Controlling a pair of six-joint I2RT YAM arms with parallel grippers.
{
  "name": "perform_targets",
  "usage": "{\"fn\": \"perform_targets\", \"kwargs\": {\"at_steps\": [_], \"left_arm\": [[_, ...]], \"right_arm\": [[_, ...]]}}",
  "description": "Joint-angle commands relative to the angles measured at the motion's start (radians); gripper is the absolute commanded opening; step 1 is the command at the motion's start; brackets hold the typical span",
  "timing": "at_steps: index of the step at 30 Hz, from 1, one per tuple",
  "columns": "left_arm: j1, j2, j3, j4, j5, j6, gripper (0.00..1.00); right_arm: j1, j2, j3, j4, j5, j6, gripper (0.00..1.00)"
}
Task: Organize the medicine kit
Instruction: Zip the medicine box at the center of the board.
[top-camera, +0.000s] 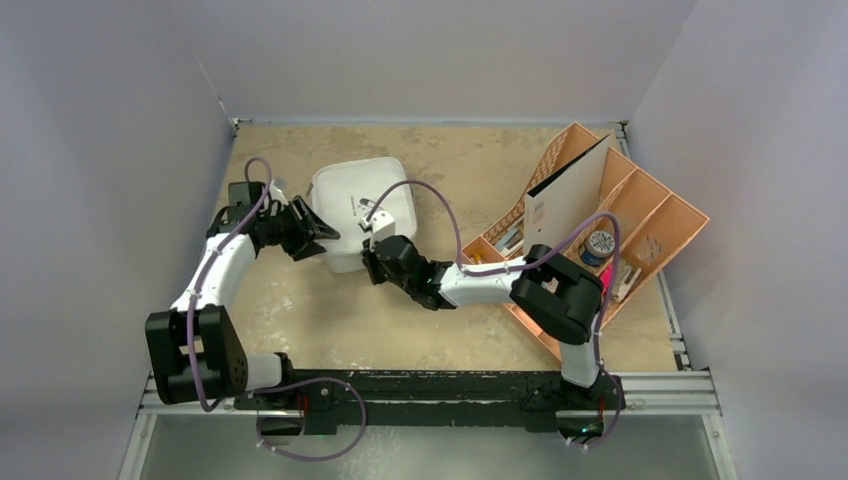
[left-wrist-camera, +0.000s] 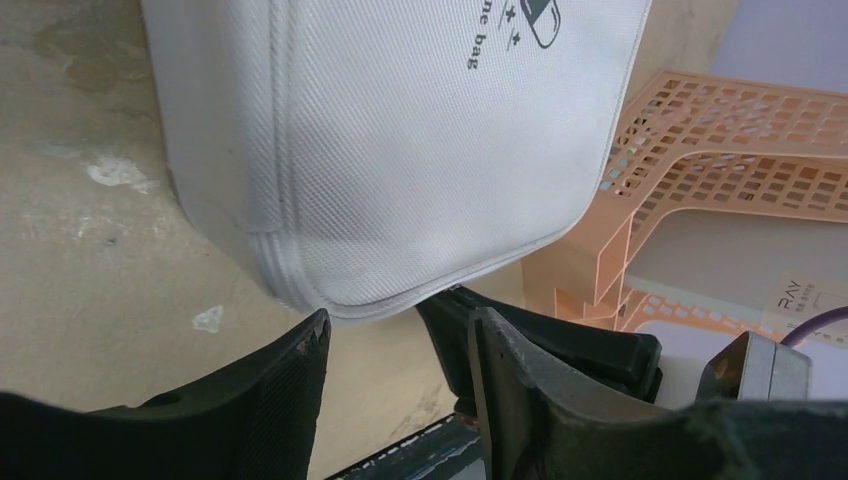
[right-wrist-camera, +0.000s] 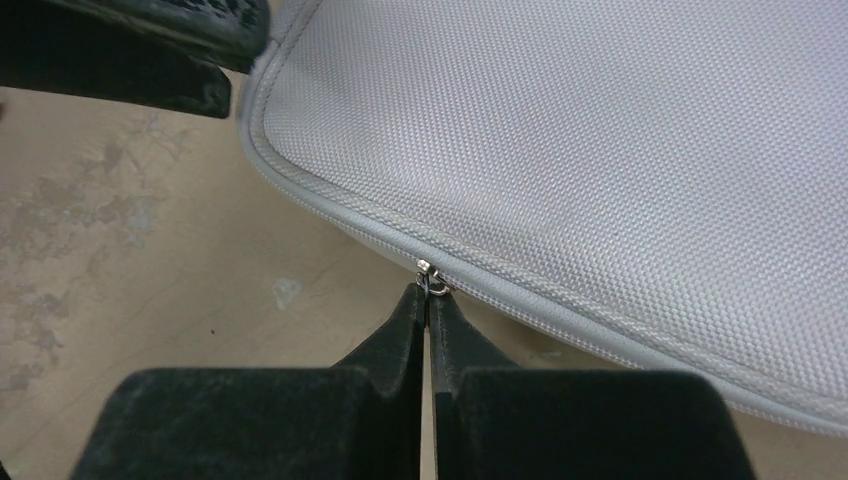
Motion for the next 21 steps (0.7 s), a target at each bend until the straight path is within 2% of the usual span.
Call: {"fn": "perform_targets", "kwargs": {"at_steps": [1, 7, 14, 21], "left_arm": [[-0.018, 0.003, -0.021, 0.082, 0.027, -0.056, 0.51], [-0.038, 0.009, -0.072, 0.138, -0.045, -0.111, 0.49], [-0.043, 0.037, -0.035, 0.030, -0.117, -0.068, 0.49], [-0.067, -0.068, -0.012, -0.062, -0.235, -0.042, 0.50]], "right_arm": [[0.028, 0.013, 0.083, 0.016, 0.002, 0.035, 0.00], [0.033, 0.023, 0.094, 0.008, 0.015, 0.043, 0.00], [0.033, 0.007, 0.064, -0.017, 0.028, 0.030, 0.00], [0.033, 0.023, 0.067, -0.006, 0.025, 0.043, 0.00]]}}
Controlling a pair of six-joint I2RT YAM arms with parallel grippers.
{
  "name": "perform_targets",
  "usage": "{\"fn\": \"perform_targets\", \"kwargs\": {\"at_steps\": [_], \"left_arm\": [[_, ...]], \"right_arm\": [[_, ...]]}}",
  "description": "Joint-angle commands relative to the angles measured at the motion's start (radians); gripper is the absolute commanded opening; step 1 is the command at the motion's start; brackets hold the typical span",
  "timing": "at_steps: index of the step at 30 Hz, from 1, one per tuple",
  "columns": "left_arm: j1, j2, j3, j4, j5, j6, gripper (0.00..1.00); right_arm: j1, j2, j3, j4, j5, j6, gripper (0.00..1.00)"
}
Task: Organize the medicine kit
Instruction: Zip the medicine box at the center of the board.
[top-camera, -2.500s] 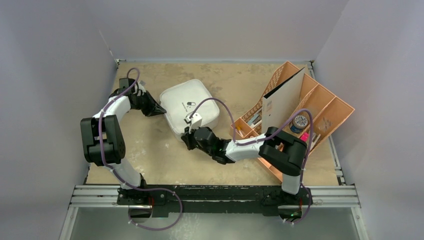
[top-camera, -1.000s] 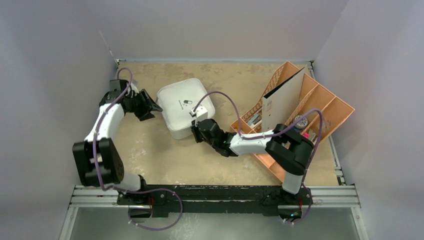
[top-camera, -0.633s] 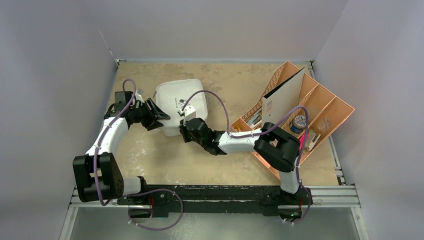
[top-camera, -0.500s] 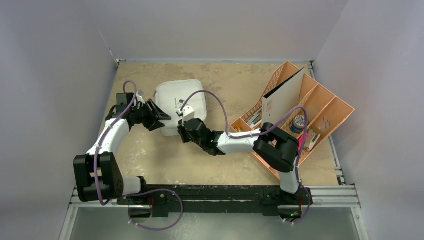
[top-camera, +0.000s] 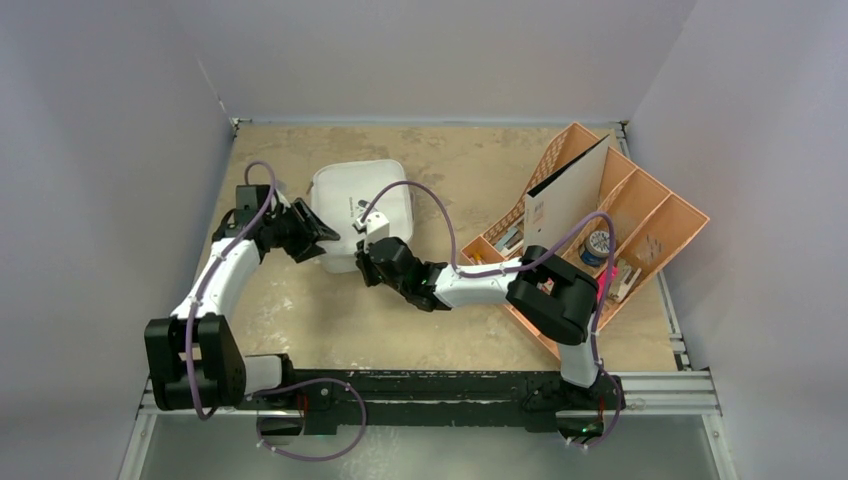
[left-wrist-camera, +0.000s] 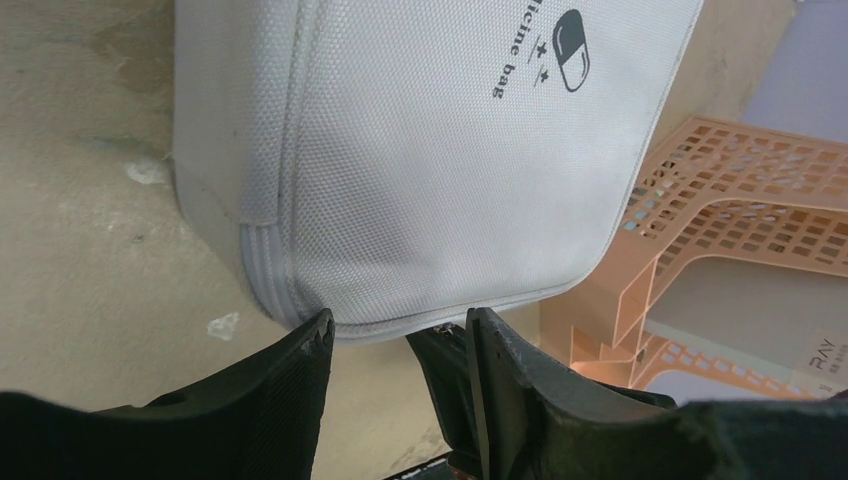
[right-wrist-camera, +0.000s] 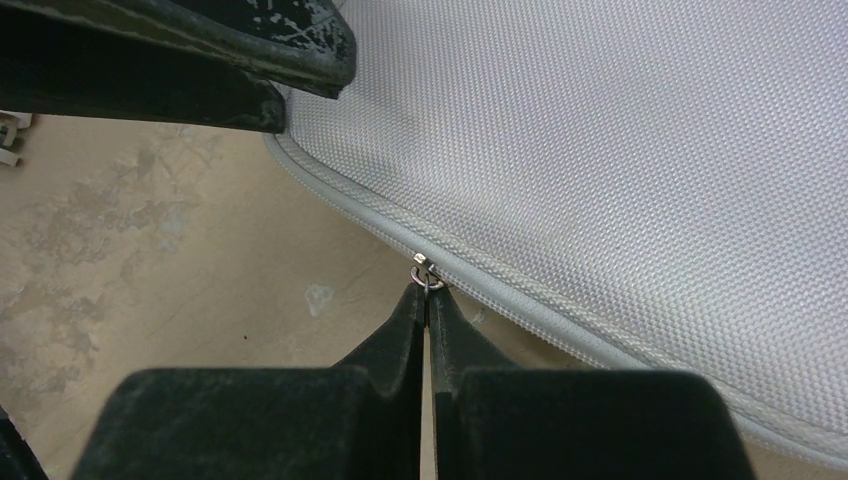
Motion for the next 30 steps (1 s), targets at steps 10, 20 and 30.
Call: {"fn": "perform_targets", "kwargs": {"at_steps": [10, 20, 30], "left_arm": [[-0.074, -0.021, -0.005, -0.078, -0.204, 0.004, 0.51], [-0.076, 0.111, 0.019, -0.031, -0.266, 0.013, 0.25], [-0.076, 0.135, 0.077, -0.076, -0.333, 0.074, 0.00]], "right_arm": [[0.006, -0.015, 0.006, 0.020, 0.035, 0.024, 0.00], [0.005, -0.036, -0.051, -0.001, 0.089, 0.015, 0.00], [0.001, -0.075, -0.130, -0.008, 0.262, -0.035, 0.00]]}}
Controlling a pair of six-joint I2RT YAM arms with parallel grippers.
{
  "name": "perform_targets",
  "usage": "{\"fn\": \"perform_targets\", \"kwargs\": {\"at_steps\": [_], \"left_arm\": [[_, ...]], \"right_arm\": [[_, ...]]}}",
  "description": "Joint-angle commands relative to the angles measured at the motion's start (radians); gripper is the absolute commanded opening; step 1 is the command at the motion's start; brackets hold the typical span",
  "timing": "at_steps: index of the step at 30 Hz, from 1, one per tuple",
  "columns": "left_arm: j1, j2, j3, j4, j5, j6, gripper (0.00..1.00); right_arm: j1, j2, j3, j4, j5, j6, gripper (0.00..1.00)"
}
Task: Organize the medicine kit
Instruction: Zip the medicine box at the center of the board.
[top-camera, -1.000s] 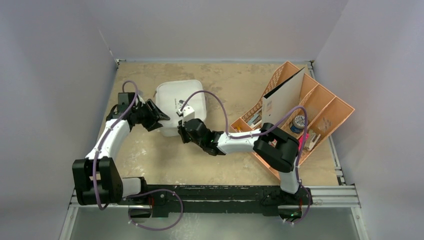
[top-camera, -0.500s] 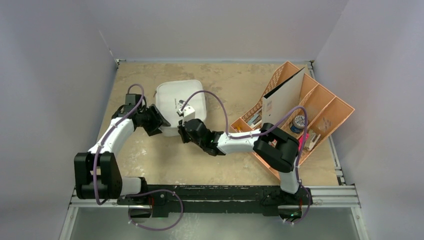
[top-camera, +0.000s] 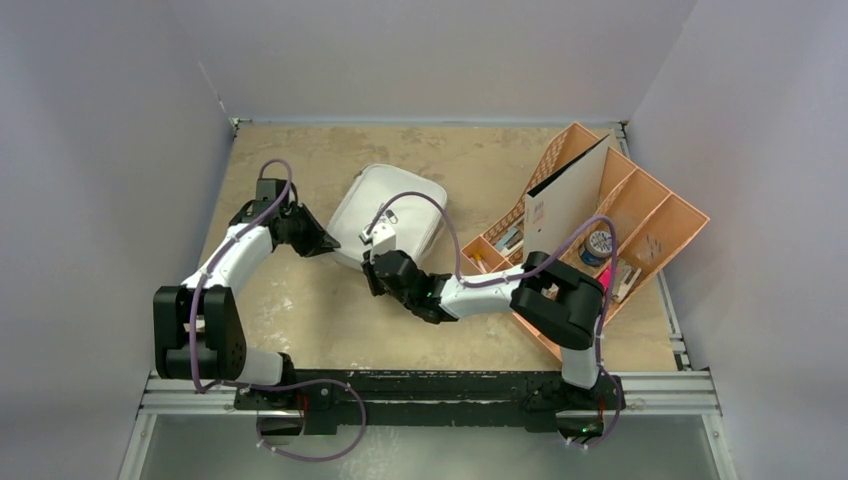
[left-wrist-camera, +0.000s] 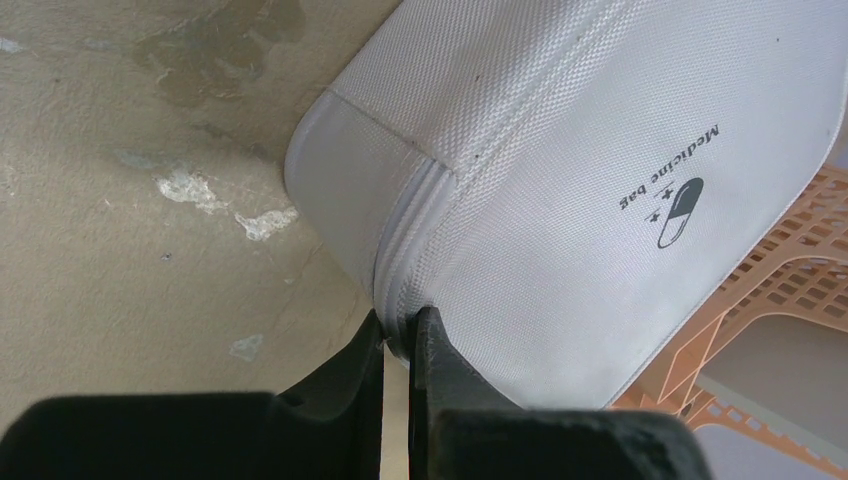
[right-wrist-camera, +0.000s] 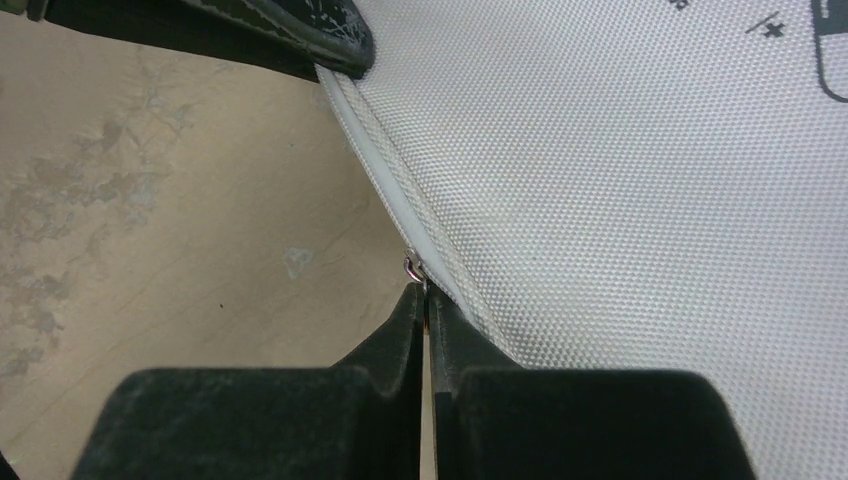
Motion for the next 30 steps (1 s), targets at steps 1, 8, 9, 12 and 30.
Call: {"fn": "perform_targets", "kwargs": {"at_steps": [1, 8, 9, 12, 30], "left_arm": [[0.007, 0.028, 0.031, -0.059, -0.154, 0.119, 0.00], [0.023, 0.040, 0.040, -0.062, -0.175, 0.127, 0.00], [0.023, 0.042, 0.041, -0.062, -0.179, 0.129, 0.00], [0.042, 0.049, 0.050, -0.070, -0.189, 0.138, 0.00], [0.091, 0.100, 0.107, -0.096, -0.223, 0.202, 0.00]], "right_arm": [[-0.025, -0.051, -0.048, -0.052, 0.187, -0.045, 0.00], [-0.025, -0.075, -0.071, -0.076, 0.251, -0.069, 0.00], [-0.025, -0.077, -0.074, -0.078, 0.260, -0.071, 0.00], [-0.026, -0.089, -0.079, -0.117, 0.292, -0.057, 0.00], [-0.030, -0.172, -0.108, -0.360, 0.474, 0.006, 0.00]]}}
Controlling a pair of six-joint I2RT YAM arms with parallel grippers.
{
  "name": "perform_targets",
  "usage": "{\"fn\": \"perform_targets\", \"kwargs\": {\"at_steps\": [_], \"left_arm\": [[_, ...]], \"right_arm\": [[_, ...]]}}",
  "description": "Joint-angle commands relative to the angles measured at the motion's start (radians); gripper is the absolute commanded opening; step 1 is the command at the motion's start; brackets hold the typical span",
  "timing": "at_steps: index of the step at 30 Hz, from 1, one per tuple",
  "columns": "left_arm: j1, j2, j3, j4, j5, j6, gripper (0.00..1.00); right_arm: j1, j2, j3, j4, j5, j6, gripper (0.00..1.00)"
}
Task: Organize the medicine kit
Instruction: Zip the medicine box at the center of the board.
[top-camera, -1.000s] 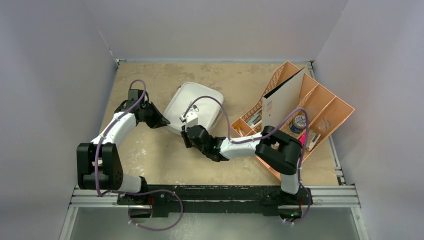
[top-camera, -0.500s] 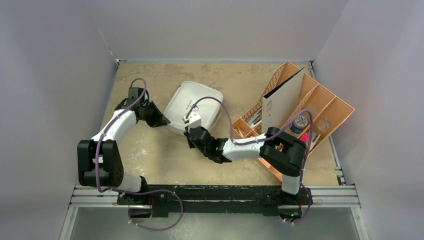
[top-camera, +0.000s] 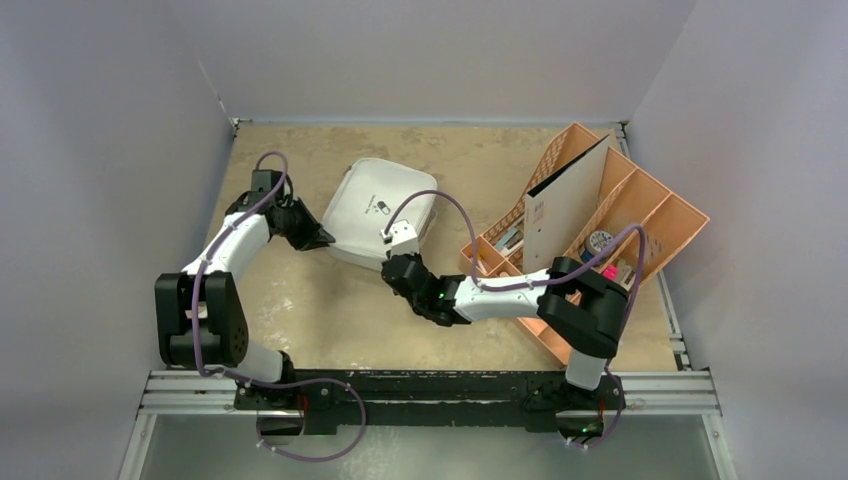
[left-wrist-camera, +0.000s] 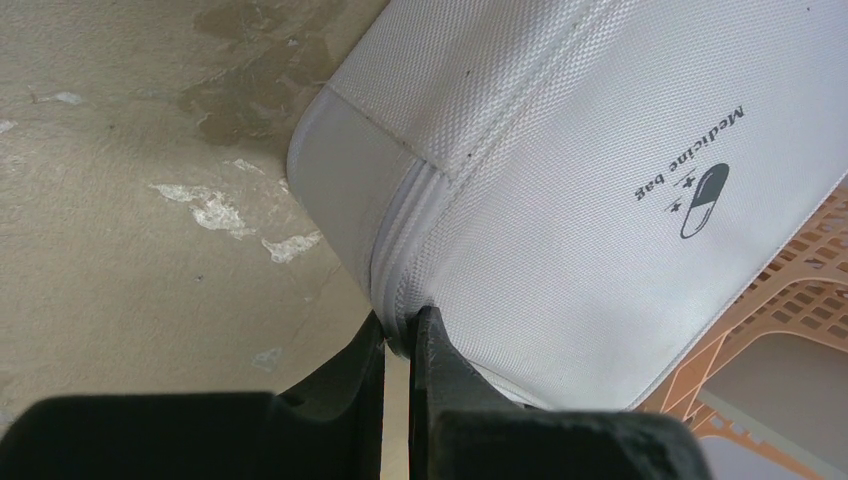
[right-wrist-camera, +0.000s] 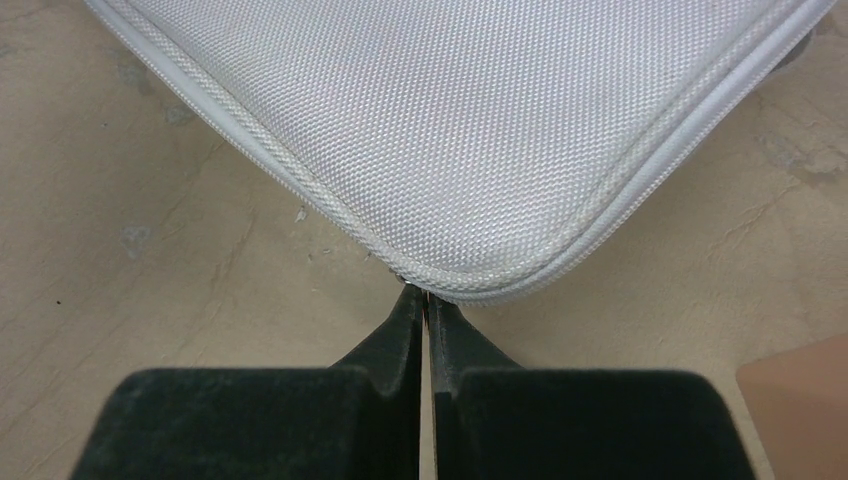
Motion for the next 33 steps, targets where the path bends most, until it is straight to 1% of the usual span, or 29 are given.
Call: {"fn": "perform_targets", "kwargs": {"at_steps": [1, 8, 11, 14, 19, 22, 24, 29, 33], "left_arm": [[0.052, 0.035, 0.026, -0.043, -0.211, 0.164, 0.00], [0.069, 0.058, 0.065, -0.076, -0.241, 0.193, 0.00], [0.069, 0.067, 0.077, -0.083, -0.248, 0.202, 0.00], [0.071, 0.076, 0.086, -0.089, -0.257, 0.212, 0.00], [0.076, 0.091, 0.110, -0.109, -0.287, 0.234, 0.00], [0.078, 0.097, 0.126, -0.116, -0.292, 0.240, 0.00], [0.078, 0.100, 0.131, -0.117, -0.288, 0.240, 0.00], [0.078, 0.119, 0.153, -0.126, -0.296, 0.246, 0.00], [0.078, 0.096, 0.186, -0.128, -0.240, 0.234, 0.00]], "right_arm": [[-0.047, -0.041, -0.049, -0.099, 0.208, -0.071, 0.00], [-0.085, -0.103, -0.126, 0.017, 0.151, -0.165, 0.00], [-0.090, -0.107, -0.158, 0.107, 0.102, -0.237, 0.00], [-0.090, -0.101, -0.174, 0.163, 0.083, -0.294, 0.00], [-0.137, -0.138, -0.199, 0.158, 0.089, -0.287, 0.00], [-0.166, -0.197, -0.215, 0.124, 0.046, -0.276, 0.00], [-0.168, -0.215, -0.221, 0.128, 0.010, -0.300, 0.00], [-0.169, -0.168, -0.187, 0.117, -0.101, -0.346, 0.00], [-0.168, -0.120, -0.163, 0.168, -0.183, -0.376, 0.00]]}}
